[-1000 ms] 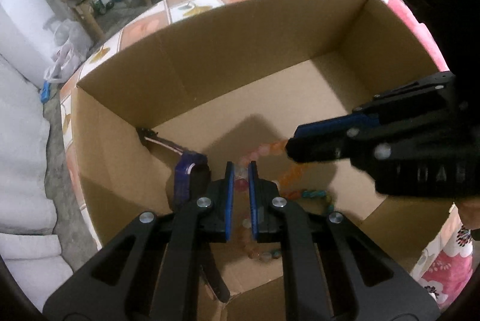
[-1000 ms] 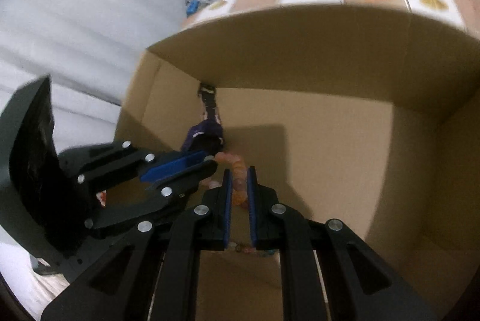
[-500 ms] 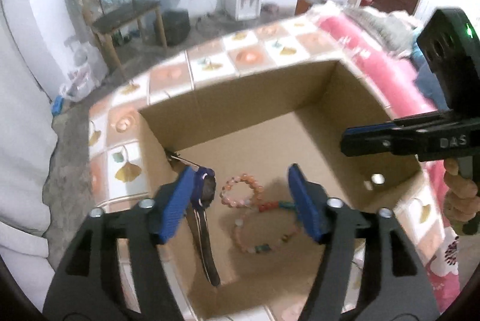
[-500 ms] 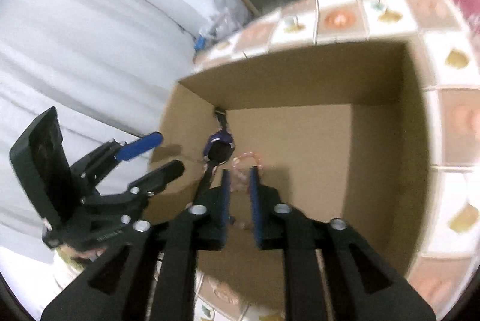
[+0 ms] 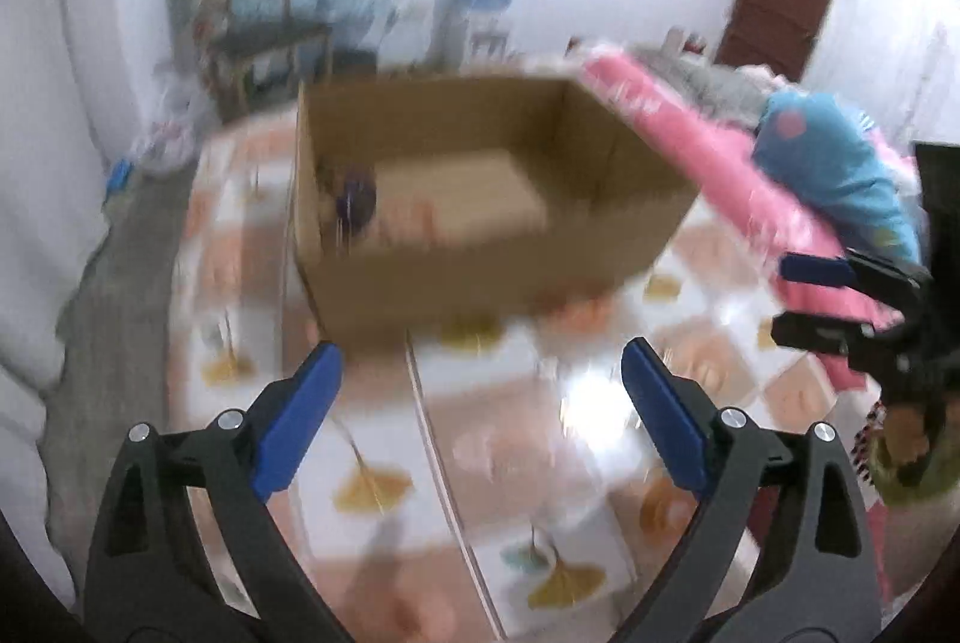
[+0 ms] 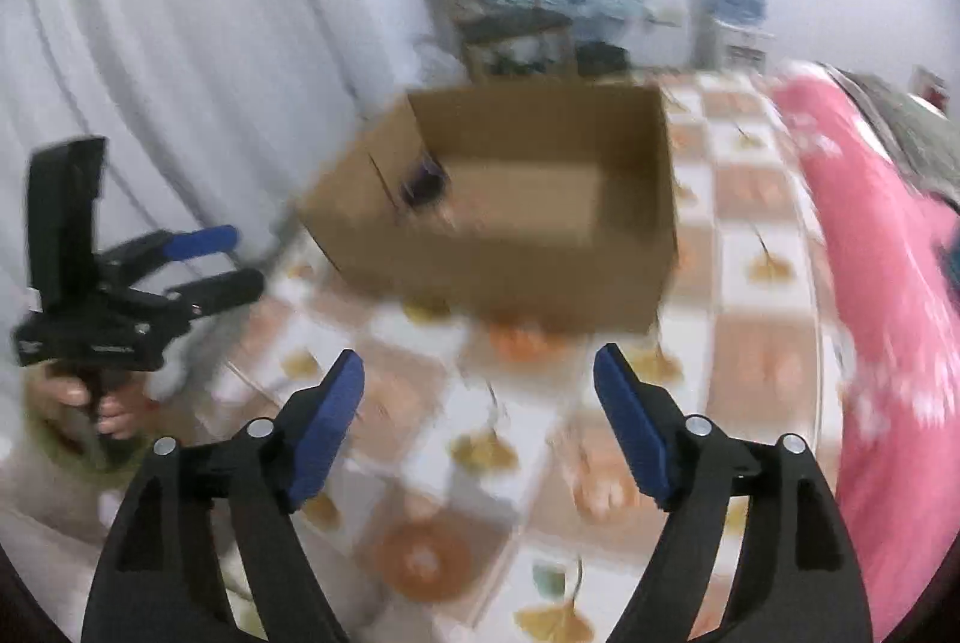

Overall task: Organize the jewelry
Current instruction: 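Withdraw both tools from the box back over the table, then move both open tools toward the gold chain charm on the table, then close the left gripper on the gold chain charm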

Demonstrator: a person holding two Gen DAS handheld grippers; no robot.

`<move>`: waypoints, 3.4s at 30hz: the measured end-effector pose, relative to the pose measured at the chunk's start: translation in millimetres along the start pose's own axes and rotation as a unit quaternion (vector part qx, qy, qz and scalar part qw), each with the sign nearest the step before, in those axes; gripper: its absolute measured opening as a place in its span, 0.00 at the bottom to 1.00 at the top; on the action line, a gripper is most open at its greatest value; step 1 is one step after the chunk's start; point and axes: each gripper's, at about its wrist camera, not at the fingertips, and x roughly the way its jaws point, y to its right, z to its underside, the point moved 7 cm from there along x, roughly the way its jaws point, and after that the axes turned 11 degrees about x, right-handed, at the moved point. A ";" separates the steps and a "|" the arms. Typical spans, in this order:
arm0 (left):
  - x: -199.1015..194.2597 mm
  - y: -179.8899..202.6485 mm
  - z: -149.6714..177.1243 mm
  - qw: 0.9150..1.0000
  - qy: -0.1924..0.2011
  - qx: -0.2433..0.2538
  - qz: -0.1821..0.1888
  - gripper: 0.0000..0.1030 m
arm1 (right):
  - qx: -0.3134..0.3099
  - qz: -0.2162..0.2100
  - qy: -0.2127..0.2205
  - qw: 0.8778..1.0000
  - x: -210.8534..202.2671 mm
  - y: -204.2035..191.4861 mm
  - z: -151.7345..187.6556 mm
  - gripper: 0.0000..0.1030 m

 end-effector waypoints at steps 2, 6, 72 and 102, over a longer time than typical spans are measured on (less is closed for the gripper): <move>23.6 6.5 30.6 0.999 -0.034 -0.014 -0.002 0.88 | 0.030 0.015 -0.032 0.999 19.1 9.6 32.4 0.76; 62.1 17.2 75.7 0.995 -0.095 -0.022 0.013 0.88 | 0.077 0.059 -0.083 0.992 47.7 27.6 76.8 0.76; 83.4 62.6 27.4 0.992 0.024 0.122 -0.017 0.65 | 0.069 0.004 0.015 0.998 51.6 66.0 22.2 0.61; 129.9 59.6 11.9 0.990 -0.024 0.135 0.022 0.14 | 0.107 -0.013 0.008 0.994 70.4 78.9 23.9 0.54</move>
